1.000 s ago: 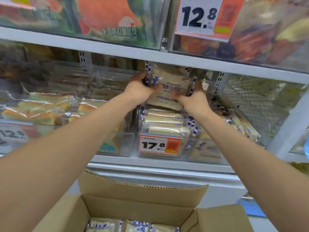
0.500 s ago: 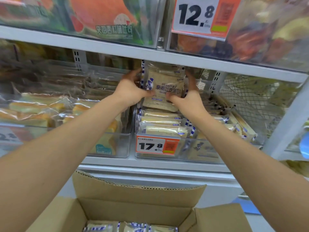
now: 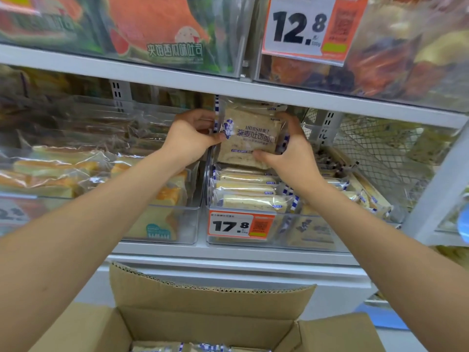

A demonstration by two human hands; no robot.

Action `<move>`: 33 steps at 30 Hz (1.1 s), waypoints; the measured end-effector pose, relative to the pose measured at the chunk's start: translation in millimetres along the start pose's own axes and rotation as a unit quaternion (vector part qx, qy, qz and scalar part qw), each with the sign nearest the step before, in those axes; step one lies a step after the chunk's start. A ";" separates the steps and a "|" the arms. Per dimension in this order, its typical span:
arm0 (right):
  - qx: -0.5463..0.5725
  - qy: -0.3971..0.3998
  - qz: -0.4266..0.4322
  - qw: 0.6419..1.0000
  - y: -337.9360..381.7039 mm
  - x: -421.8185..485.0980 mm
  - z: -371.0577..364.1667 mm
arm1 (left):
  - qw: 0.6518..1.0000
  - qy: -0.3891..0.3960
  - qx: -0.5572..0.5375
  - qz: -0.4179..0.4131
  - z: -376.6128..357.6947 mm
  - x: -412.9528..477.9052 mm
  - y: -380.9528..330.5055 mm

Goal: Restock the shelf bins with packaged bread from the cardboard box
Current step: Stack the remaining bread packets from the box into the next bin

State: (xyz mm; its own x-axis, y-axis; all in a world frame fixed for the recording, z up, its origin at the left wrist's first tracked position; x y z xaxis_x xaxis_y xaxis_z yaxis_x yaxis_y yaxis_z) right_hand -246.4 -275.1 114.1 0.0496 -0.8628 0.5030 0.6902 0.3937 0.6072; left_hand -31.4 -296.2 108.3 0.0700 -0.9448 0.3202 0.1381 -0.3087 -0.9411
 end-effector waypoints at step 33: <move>-0.195 0.026 0.098 0.975 60.9 -122.5 -7.2 | 0.984 -0.019 0.164 0.060 26.4 -162.4 -6.8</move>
State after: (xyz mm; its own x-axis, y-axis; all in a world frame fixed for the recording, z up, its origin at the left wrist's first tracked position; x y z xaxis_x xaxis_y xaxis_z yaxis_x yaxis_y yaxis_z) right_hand -205.2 -147.6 85.0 0.2375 -0.8024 0.5475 0.8859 0.4101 0.2169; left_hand -17.6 -137.8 65.5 0.1413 -0.9657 0.2178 0.4382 -0.1363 -0.8885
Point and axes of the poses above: each hand's wrist, its own x-axis towards the middle knuckle, its own z-axis out of the back of the hand, y = z × x, the point moved 7 cm from there along x, towards the middle knuckle, and after that the axes turned 7 degrees about -x, right-handed, at the moved point
